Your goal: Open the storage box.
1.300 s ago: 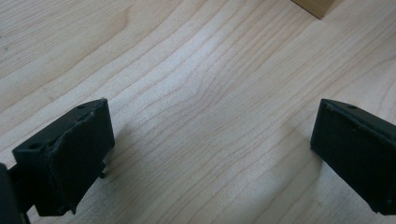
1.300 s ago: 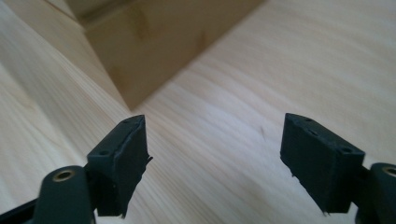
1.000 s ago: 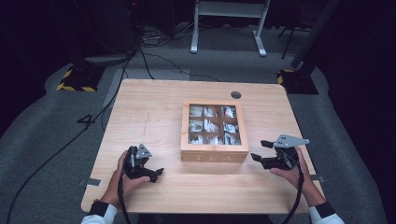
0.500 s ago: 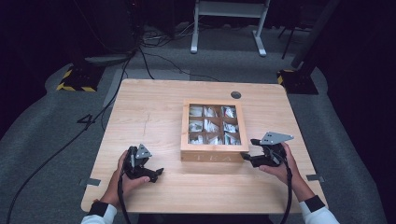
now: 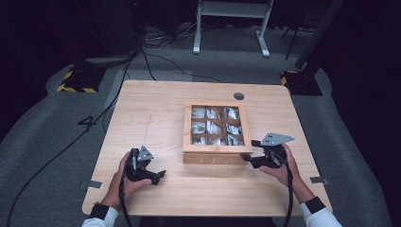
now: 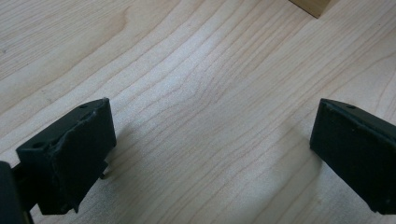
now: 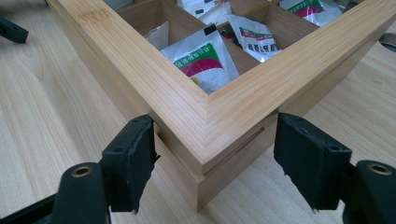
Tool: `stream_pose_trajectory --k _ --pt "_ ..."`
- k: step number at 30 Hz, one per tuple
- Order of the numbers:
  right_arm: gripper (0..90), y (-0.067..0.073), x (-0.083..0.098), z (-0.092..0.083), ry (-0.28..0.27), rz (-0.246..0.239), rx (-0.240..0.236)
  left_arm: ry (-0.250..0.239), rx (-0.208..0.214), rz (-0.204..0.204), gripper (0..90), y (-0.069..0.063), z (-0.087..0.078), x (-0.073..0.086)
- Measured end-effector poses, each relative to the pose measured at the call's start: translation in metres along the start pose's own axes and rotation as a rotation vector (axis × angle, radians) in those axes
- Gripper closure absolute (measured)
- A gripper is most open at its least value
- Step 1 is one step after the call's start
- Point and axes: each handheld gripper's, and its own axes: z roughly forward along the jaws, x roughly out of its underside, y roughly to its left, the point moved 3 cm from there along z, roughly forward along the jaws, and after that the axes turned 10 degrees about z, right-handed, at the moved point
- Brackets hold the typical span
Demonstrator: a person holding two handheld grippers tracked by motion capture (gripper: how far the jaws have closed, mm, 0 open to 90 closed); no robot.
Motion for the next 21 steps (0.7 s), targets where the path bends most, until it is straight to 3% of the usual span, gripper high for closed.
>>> stream_pose_trajectory --k 10,13,14,15,17,18,21 --pt "29.6 0.001 -0.004 -0.004 -0.020 -0.007 0.009 -0.015 -0.010 -0.010 8.7 0.001 -0.004 0.002" --pt "29.2 0.001 -0.006 -0.005 -0.031 0.005 -0.002 -0.035 0.006 0.019 21.2 0.000 -0.006 -0.002" --pt "29.1 0.001 -0.007 -0.006 -0.037 0.007 -0.003 -0.035 0.006 0.019 19.4 0.000 -0.006 -0.002" --pt "29.0 0.000 -0.008 -0.007 -0.041 0.007 -0.006 -0.048 -0.003 0.048 16.4 -0.003 -0.012 -0.008" --pt "29.1 0.000 -0.011 -0.010 -0.057 0.016 -0.012 -0.098 0.002 0.039 17.8 -0.005 -0.022 -0.016" --pt "29.1 0.000 -0.011 -0.010 -0.057 0.016 -0.012 -0.098 0.002 0.039 17.3 -0.005 -0.022 -0.016" --pt "28.7 0.001 -0.016 -0.013 -0.073 0.022 -0.005 -0.133 -0.015 0.096 17.2 -0.011 -0.034 -0.034"
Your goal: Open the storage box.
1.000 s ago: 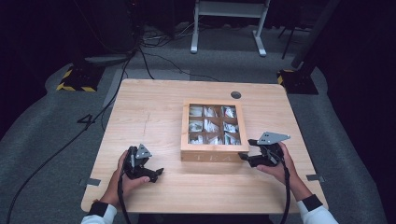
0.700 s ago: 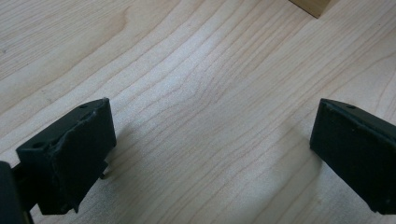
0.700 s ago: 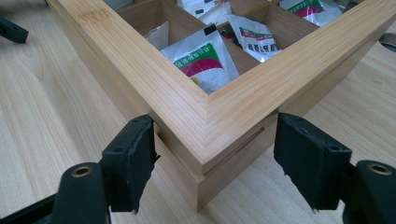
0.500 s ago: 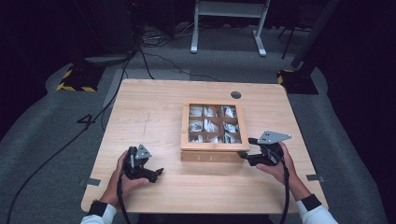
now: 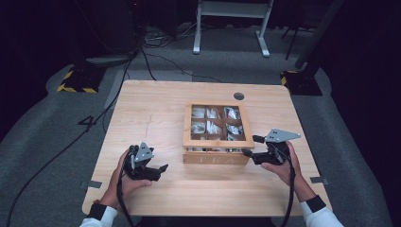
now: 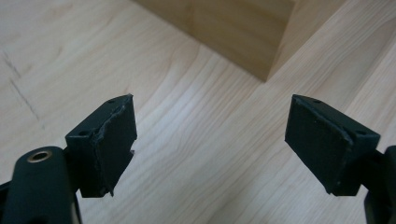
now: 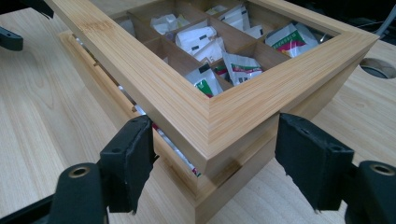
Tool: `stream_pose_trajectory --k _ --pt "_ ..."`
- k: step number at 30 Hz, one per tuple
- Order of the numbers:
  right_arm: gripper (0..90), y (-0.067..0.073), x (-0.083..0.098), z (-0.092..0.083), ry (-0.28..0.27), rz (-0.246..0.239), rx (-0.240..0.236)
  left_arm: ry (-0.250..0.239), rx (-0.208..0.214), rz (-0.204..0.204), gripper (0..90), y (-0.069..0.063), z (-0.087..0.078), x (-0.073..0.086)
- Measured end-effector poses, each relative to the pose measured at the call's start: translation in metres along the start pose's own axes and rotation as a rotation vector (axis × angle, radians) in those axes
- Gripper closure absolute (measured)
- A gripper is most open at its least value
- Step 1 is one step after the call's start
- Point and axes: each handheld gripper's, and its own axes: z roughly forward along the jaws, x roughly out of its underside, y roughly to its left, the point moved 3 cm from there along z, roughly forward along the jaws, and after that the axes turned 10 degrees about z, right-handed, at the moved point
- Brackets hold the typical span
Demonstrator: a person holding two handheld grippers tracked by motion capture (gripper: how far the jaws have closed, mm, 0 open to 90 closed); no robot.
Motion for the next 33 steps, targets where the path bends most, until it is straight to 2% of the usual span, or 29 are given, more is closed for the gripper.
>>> stream_pose_trajectory --k 2,3,4,6,7,8,9,10,16,17,18,21,22,25,27,28,31,33 --pt "28.8 0.000 -0.001 0.000 -0.001 -0.003 0.002 -0.012 -0.007 0.023 17.3 -0.002 0.000 -0.010" --pt "28.8 0.000 -0.001 0.000 -0.001 -0.003 0.002 -0.012 -0.007 0.023 17.4 -0.002 0.000 -0.010" --pt "28.8 0.000 -0.001 -0.001 -0.001 -0.005 0.004 -0.022 -0.011 0.042 17.4 -0.004 0.000 -0.017" --pt "28.9 0.001 -0.003 -0.001 -0.001 -0.007 0.012 -0.030 -0.003 0.074 17.8 -0.006 0.003 -0.029" --pt "28.9 0.001 -0.003 -0.001 -0.001 -0.007 0.012 -0.030 -0.003 0.074 18.2 -0.006 0.003 -0.029" --pt "28.8 0.002 -0.004 -0.002 -0.005 -0.003 0.014 -0.048 0.002 0.095 18.5 -0.009 0.006 -0.039" --pt "28.8 0.002 -0.004 -0.002 -0.005 -0.003 0.014 -0.048 0.002 0.095 19.1 -0.009 0.006 -0.039" --pt "28.7 0.001 -0.006 -0.003 -0.016 0.006 0.009 -0.059 -0.006 0.121 19.9 -0.011 0.008 -0.049" --pt "28.7 0.000 -0.012 -0.006 -0.036 0.026 -0.002 -0.105 -0.008 0.136 21.4 -0.009 0.015 -0.074" --pt "28.7 0.000 -0.013 -0.007 -0.035 0.026 -0.002 -0.105 -0.008 0.136 21.6 -0.009 0.015 -0.074" --pt "28.7 0.000 -0.013 -0.007 -0.035 0.027 -0.002 -0.118 -0.020 0.147 21.8 -0.008 0.017 -0.081" --pt "28.7 0.000 -0.014 -0.007 -0.032 0.030 -0.002 -0.123 -0.016 0.149 21.8 -0.008 0.019 -0.086" --pt "28.6 0.000 -0.016 -0.007 -0.033 0.038 -0.001 -0.121 -0.033 0.158 21.8 -0.006 0.021 -0.090" --pt "28.6 0.000 -0.019 -0.009 -0.044 0.045 -0.006 -0.121 -0.048 0.160 21.9 -0.005 0.023 -0.093" --pt "28.6 -0.001 -0.020 -0.009 -0.045 0.042 -0.004 -0.121 -0.086 0.181 22.9 -0.004 0.024 -0.094" --pt "28.6 0.000 -0.021 -0.010 -0.045 0.038 0.000 -0.115 -0.118 0.210 25.3 -0.002 0.024 -0.095" --pt "28.8 0.001 -0.021 -0.010 -0.037 0.028 0.010 -0.123 -0.119 0.210 27.1 0.001 0.023 -0.097" --pt "28.9 0.001 -0.021 -0.010 -0.037 0.027 0.011 -0.124 -0.125 0.216 25.0 0.004 0.023 -0.099"
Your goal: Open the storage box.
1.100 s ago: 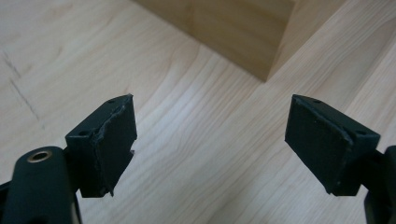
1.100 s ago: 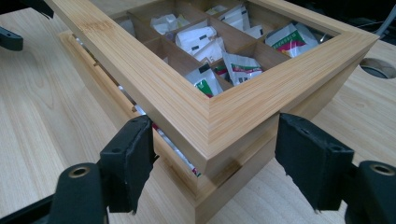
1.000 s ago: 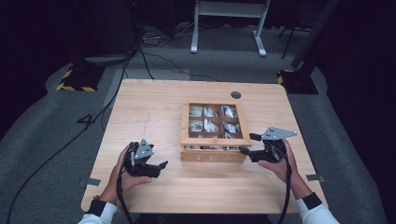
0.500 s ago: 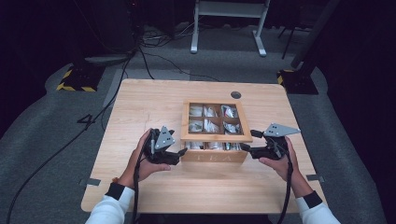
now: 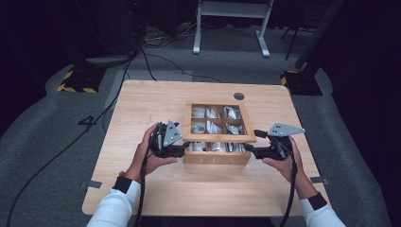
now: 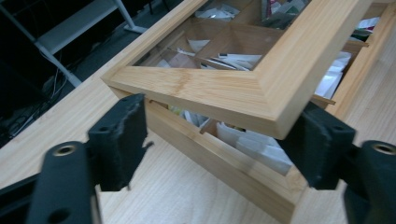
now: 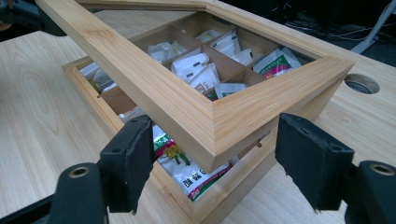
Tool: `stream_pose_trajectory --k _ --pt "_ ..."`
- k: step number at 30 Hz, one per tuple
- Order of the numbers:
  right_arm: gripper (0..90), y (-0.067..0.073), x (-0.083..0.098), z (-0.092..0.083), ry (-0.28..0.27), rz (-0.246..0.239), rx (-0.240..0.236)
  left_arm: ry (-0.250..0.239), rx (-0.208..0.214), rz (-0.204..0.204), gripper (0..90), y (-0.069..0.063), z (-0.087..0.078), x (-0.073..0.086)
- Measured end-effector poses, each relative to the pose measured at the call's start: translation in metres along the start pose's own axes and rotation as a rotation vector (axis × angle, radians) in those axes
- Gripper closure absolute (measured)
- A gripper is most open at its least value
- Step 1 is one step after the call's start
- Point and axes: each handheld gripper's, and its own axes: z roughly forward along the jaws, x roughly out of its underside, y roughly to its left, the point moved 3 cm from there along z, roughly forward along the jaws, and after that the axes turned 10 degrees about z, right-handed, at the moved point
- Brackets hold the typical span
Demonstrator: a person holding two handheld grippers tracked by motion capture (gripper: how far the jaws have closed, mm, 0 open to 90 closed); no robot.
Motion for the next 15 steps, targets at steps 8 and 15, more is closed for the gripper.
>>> stream_pose_trajectory --k 8,15 --pt "31.6 -0.001 -0.010 -0.005 -0.045 0.020 -0.005 -0.036 -0.020 0.030 28.3 0.005 0.001 -0.016" --pt "38.5 -0.004 -0.013 -0.012 -0.053 0.023 -0.003 -0.039 -0.040 0.045 31.2 0.006 0.007 -0.022"
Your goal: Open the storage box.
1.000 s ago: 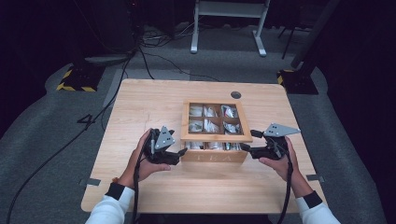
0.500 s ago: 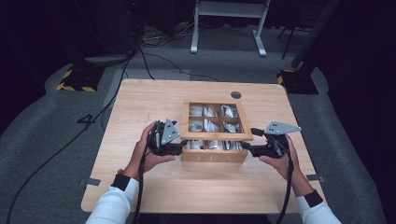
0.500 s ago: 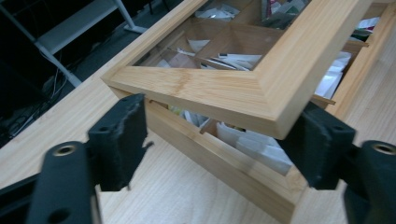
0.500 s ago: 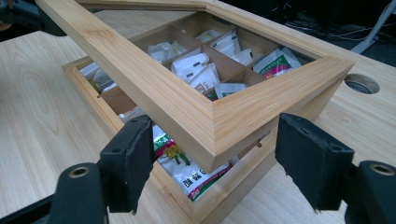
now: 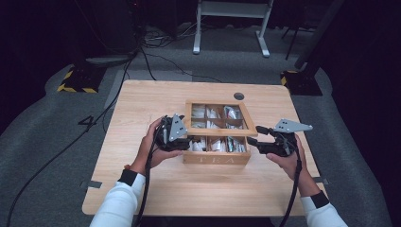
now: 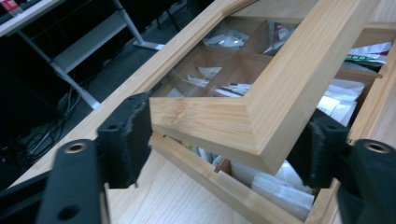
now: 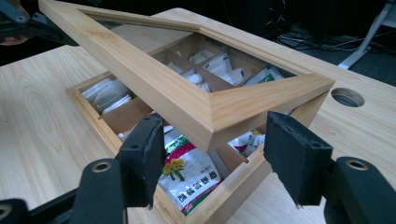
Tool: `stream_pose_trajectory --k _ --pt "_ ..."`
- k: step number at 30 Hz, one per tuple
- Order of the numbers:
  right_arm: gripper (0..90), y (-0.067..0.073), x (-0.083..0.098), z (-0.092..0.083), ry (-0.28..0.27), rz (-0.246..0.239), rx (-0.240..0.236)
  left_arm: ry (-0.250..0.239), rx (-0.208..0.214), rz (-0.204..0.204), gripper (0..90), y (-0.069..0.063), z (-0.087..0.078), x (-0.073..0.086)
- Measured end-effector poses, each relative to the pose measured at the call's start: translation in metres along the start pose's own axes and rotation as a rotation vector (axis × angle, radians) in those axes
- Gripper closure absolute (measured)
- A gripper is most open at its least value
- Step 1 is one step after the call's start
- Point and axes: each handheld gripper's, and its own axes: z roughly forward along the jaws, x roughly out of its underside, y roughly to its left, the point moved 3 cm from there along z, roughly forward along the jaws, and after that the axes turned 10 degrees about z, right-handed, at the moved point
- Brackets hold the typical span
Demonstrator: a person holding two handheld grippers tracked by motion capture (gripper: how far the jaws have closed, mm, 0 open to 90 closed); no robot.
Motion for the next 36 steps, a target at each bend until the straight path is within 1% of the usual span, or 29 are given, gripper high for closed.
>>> stream_pose_trajectory --k 1,2,5,6,7,9,10,11,12,14,15,17,18,19,21,23,25,26,27,28,29,32,34,36 --pt "38.5 0.000 0.000 0.000 0.000 0.000 0.000 0.000 0.000 0.000 31.8 0.000 0.000 0.000" --pt "37.0 -0.001 0.001 -0.004 -0.004 0.001 0.004 -0.011 -0.004 -0.003 32.6 0.001 0.001 -0.002" --pt "36.4 -0.003 0.002 -0.008 -0.003 0.002 0.006 -0.022 -0.003 -0.006 38.3 0.003 0.000 -0.004" --pt "36.2 -0.005 0.004 -0.010 -0.004 0.000 0.010 -0.028 -0.003 -0.009 38.3 0.004 -0.001 -0.006" --pt "35.7 -0.009 0.008 -0.015 -0.002 0.000 0.022 -0.030 -0.001 -0.008 42.1 0.005 -0.001 -0.007" --pt "35.6 -0.011 0.009 -0.016 0.000 -0.004 0.029 -0.033 0.000 -0.001 43.6 0.007 -0.002 -0.009" --pt "35.3 -0.017 0.014 -0.019 0.011 -0.001 0.045 -0.040 0.001 -0.006 44.5 0.009 -0.002 -0.011" --pt "35.3 -0.017 0.014 -0.019 0.011 -0.001 0.045 -0.040 0.001 -0.006 45.2 0.009 -0.002 -0.011" --pt "35.0 -0.023 0.019 -0.021 0.020 0.002 0.062 -0.046 0.003 -0.006 45.9 0.010 -0.002 -0.013" --pt "34.9 -0.025 0.022 -0.021 0.025 0.005 0.068 -0.044 0.006 -0.001 46.3 0.011 -0.003 -0.013" --pt "34.4 -0.031 0.028 -0.023 0.033 0.014 0.081 -0.045 0.007 -0.003 46.5 0.012 -0.003 -0.014" --pt "34.3 -0.034 0.030 -0.025 0.035 0.016 0.087 -0.048 0.009 -0.005 46.7 0.012 -0.002 -0.014" --pt "34.1 -0.040 0.036 -0.027 0.039 0.029 0.098 -0.050 0.008 -0.004 47.1 0.013 -0.003 -0.015" --pt "34.1 -0.040 0.036 -0.027 0.039 0.029 0.098 -0.050 0.008 -0.004 47.5 0.013 -0.003 -0.015" --pt "33.7 -0.046 0.044 -0.031 0.049 0.028 0.112 -0.049 0.007 0.002 48.2 0.015 -0.003 -0.017" --pt "33.4 -0.049 0.050 -0.034 0.061 0.013 0.134 -0.049 0.007 0.008 49.3 0.016 -0.003 -0.018" --pt "32.9 -0.052 0.056 -0.034 0.070 0.016 0.136 -0.053 0.009 0.006 49.6 0.017 -0.003 -0.019" --pt "32.7 -0.053 0.060 -0.034 0.078 0.008 0.142 -0.057 0.008 0.005 49.9 0.018 -0.003 -0.019" --pt "32.7 -0.053 0.060 -0.034 0.078 0.008 0.142 -0.057 0.008 0.005 50.0 0.018 -0.003 -0.019" --pt "31.8 -0.055 0.067 -0.033 0.102 -0.021 0.157 -0.061 0.012 0.001 50.1 0.020 -0.003 -0.020" --pt "31.8 -0.055 0.067 -0.033 0.102 -0.021 0.157 -0.061 0.012 0.001 50.2 0.020 -0.003 -0.020" --pt "31.0 -0.057 0.079 -0.030 0.138 -0.037 0.167 -0.066 0.014 0.002 50.9 0.024 -0.003 -0.022" --pt "30.8 -0.059 0.086 -0.028 0.150 -0.041 0.161 -0.068 0.016 -0.005 51.3 0.027 -0.003 -0.024" --pt "30.7 -0.060 0.089 -0.027 0.156 -0.039 0.155 -0.073 0.017 -0.008 51.5 0.029 -0.003 -0.025"
